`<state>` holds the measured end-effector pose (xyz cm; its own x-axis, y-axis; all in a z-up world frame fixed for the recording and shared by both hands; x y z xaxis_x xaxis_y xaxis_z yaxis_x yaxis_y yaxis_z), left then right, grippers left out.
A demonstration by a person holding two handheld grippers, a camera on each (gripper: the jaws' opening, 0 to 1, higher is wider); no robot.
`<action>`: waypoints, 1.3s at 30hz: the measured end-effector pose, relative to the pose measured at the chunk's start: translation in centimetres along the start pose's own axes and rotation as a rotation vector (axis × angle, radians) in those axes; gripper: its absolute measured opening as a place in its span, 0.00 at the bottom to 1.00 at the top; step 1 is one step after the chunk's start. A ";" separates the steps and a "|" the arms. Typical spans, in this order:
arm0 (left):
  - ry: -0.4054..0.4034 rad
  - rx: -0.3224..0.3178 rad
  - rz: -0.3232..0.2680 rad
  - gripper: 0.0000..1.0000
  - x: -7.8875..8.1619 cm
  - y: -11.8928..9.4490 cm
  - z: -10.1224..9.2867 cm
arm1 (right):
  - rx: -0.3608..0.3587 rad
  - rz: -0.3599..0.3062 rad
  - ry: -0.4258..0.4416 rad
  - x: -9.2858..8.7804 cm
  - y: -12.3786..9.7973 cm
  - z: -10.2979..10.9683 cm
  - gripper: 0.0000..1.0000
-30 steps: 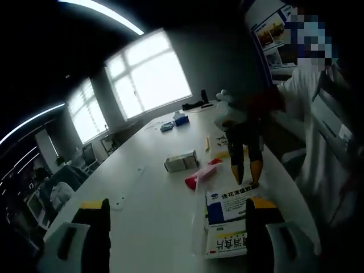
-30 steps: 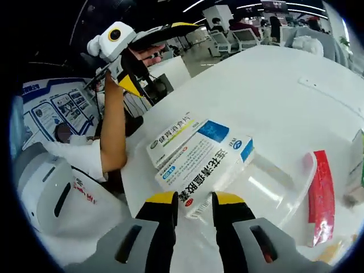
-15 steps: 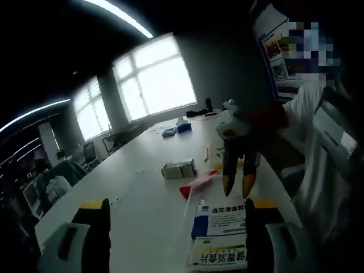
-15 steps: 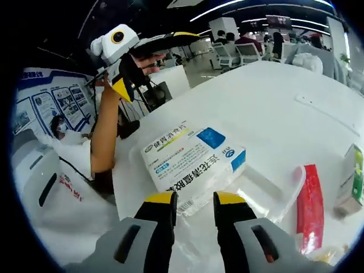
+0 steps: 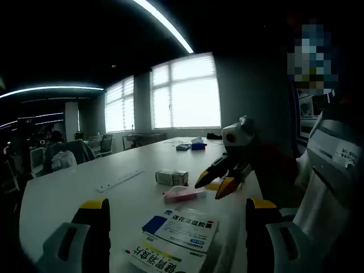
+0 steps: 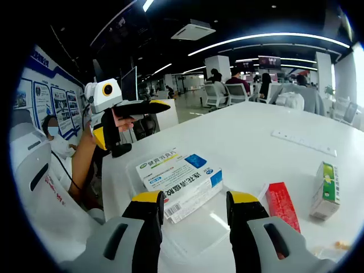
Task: Arrange the small medicine boxes into an aligned row inside the storage area until every box is upright, visible, and separated from the surrounding clutter.
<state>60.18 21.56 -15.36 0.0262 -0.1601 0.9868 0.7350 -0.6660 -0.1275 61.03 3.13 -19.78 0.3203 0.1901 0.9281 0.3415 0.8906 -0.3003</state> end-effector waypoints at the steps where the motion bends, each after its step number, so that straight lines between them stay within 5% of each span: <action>1: -0.008 0.019 0.007 0.99 -0.5 -0.1 0.1 | -0.007 -0.014 -0.011 0.2 0.0 0.0 0.46; 4: -0.035 0.063 0.015 0.99 -1.6 -0.7 0.2 | -0.025 -0.055 -0.043 0.7 0.1 0.0 0.50; 8: -0.120 0.112 -0.101 1.00 -0.8 -1.4 0.0 | -0.024 -0.091 -0.031 0.7 0.2 0.0 0.55; 15: -0.170 0.182 -0.066 0.99 -2.9 -2.3 0.5 | -0.083 -0.156 -0.025 0.1 -0.2 -0.3 0.80; 20: -0.243 0.189 -0.101 0.99 -3.2 -2.9 0.9 | -0.098 -0.141 -0.023 -0.3 -0.6 -0.1 0.83; 23: -0.227 0.205 -0.095 0.90 -3.5 -3.2 1.0 | -0.107 -0.145 -0.029 -0.3 -0.7 0.0 0.84; 28: -0.206 0.235 -0.107 0.95 -4.0 -3.8 1.2 | -0.119 -0.180 -0.028 0.0 -0.7 -0.1 0.87; 33: -0.144 0.252 -0.021 0.96 -5.2 -4.1 1.4 | -0.128 -0.166 -0.027 -0.5 -0.7 -0.3 0.87; 35: -0.102 0.296 -0.065 0.96 -4.9 -4.1 1.8 | -0.128 -0.171 -0.017 -0.6 -0.7 -0.4 0.87; 39: -0.118 0.290 -0.060 0.87 -5.1 -4.3 1.8 | -0.130 -0.159 -0.014 -0.8 -0.8 -0.3 0.87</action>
Point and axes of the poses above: the point that each gripper's makers call its tool centre point, and the gripper's own axes: y roughly forward along the fingers, z roughly to its left, x roughly out of its top, the point moved 4 cm from there along -y, roughly backward along the fingers, and after that the axes turned 15 degrees about x, right-handed, at the moved point
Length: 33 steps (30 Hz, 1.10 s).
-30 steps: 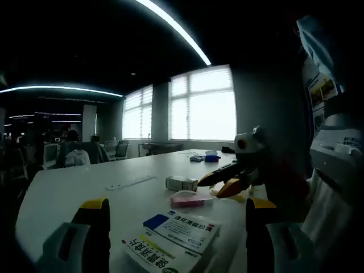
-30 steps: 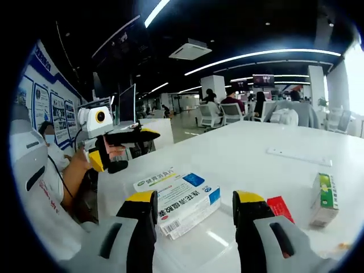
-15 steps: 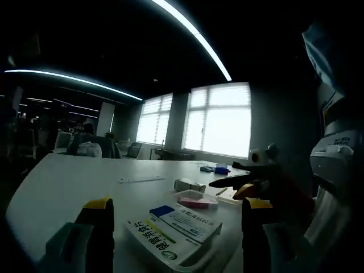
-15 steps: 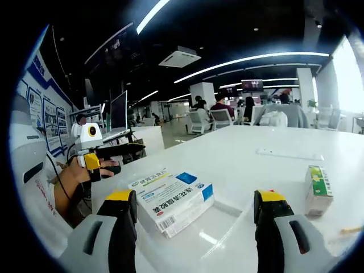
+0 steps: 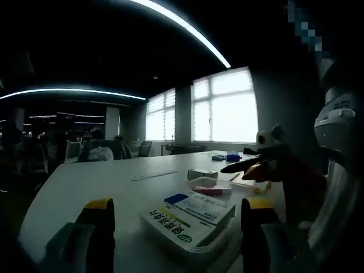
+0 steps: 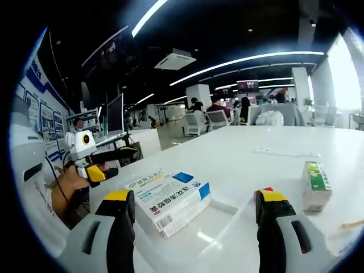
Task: Arrange the small medicine boxes into an aligned row inside the storage area until every box is upright, visible, and separated from the surrounding clutter.
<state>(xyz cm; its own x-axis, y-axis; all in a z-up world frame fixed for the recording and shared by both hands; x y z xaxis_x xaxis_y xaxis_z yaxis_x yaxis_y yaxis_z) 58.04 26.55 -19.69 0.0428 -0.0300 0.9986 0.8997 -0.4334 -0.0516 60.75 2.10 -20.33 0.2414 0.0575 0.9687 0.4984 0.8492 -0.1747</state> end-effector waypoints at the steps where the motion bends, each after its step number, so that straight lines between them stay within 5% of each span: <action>1: 0.002 -0.002 0.027 0.87 -0.3 0.1 0.1 | -0.008 0.004 -0.003 0.0 -0.2 -0.1 0.87; 12: 0.006 -0.120 0.099 0.87 -0.5 -0.3 -1.1 | -0.038 -0.014 0.013 -0.1 -1.1 -0.7 0.86; 18: 0.095 -0.103 0.235 0.98 -1.9 0.0 -1.2 | -0.052 -0.038 0.013 0.4 -1.6 -1.0 0.85; 23: 0.171 -0.034 0.198 0.80 -2.1 0.5 -0.4 | -0.062 -0.031 0.011 0.3 -1.9 -1.2 0.84; 27: 0.159 0.014 0.075 0.80 -0.9 0.8 0.2 | -0.083 -0.037 0.002 0.7 -2.6 -1.5 0.84; 33: 0.180 0.074 0.076 0.88 -1.2 0.4 1.3 | -0.142 -0.049 -0.006 0.8 -3.8 -2.5 0.87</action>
<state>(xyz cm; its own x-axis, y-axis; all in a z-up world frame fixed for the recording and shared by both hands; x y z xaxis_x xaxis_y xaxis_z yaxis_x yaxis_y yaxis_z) 58.96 27.61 -20.88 0.0392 -0.2238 0.9738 0.9265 -0.3570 -0.1193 61.10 -2.40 -19.29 0.2093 0.0218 0.9776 0.6223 0.7682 -0.1504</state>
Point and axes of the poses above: the point that each gripper's makers call its tool centre point, and the gripper's own axes: y roughly forward along the fingers, z roughly to its left, x roughly out of its top, the point moved 4 cm from there along -y, roughly backward along the fingers, and after that the axes turned 15 degrees about x, right-handed, at the moved point
